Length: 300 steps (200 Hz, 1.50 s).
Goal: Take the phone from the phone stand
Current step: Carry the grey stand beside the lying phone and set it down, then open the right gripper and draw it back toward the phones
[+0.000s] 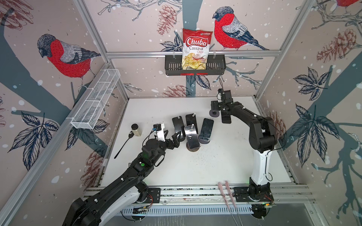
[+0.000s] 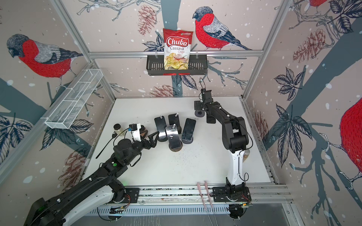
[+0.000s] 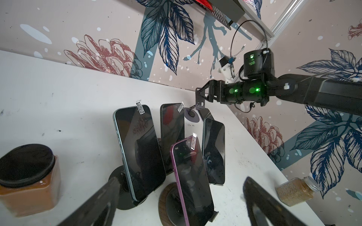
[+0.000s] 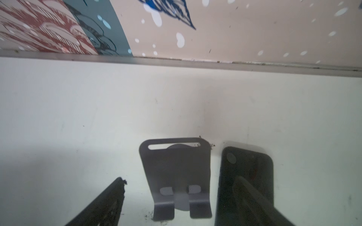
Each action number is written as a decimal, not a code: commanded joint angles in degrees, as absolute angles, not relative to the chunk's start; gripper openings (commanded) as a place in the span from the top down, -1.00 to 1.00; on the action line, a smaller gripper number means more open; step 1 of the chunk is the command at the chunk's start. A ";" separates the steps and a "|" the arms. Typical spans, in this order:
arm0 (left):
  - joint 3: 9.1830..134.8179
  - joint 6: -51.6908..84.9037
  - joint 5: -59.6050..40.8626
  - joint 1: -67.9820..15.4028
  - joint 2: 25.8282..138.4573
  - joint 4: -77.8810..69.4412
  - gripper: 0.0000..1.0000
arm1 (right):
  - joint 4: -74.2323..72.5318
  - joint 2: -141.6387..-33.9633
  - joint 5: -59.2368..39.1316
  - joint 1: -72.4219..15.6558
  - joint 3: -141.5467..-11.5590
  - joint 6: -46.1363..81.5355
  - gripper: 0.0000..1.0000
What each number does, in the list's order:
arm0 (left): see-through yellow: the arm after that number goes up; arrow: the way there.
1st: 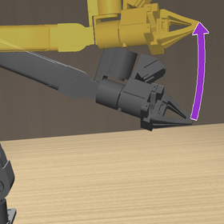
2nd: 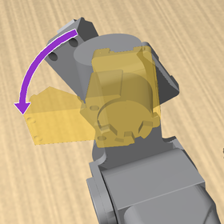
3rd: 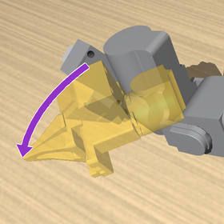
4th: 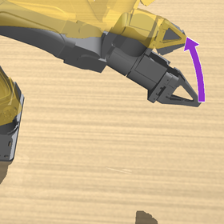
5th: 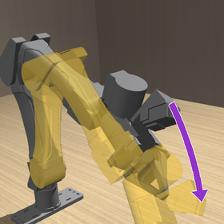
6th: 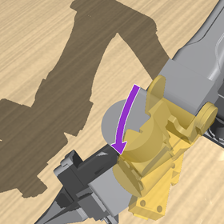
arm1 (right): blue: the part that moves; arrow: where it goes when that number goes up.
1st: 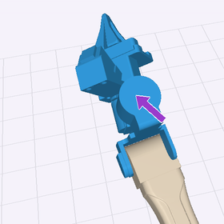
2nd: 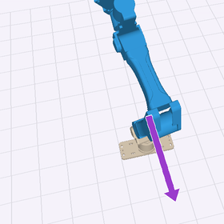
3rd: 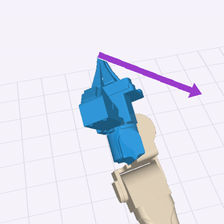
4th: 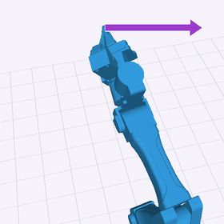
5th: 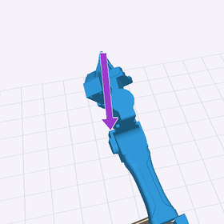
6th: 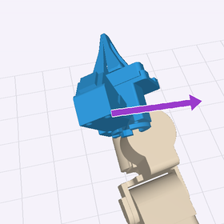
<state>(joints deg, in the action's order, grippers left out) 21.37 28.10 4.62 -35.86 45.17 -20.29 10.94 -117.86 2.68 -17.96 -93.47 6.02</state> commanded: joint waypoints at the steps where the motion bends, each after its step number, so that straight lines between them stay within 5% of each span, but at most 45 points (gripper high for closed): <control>1: 22.27 26.98 4.31 -35.86 45.26 -20.13 -0.95 | 10.06 -114.53 3.67 -18.18 -92.11 8.51 -0.82; 65: 23.43 28.64 9.84 -35.86 47.03 -16.99 -0.95 | 7.27 -101.29 6.93 -19.47 -78.72 13.77 -0.84; 147: 25.50 29.19 1.63 -36.08 51.28 -17.27 -0.95 | 9.16 -85.52 13.22 -24.44 -62.24 18.42 -0.84; 300: 26.03 28.48 6.11 -42.98 53.97 -15.57 -0.95 | 14.53 -82.86 18.38 -37.27 -58.68 29.29 -0.99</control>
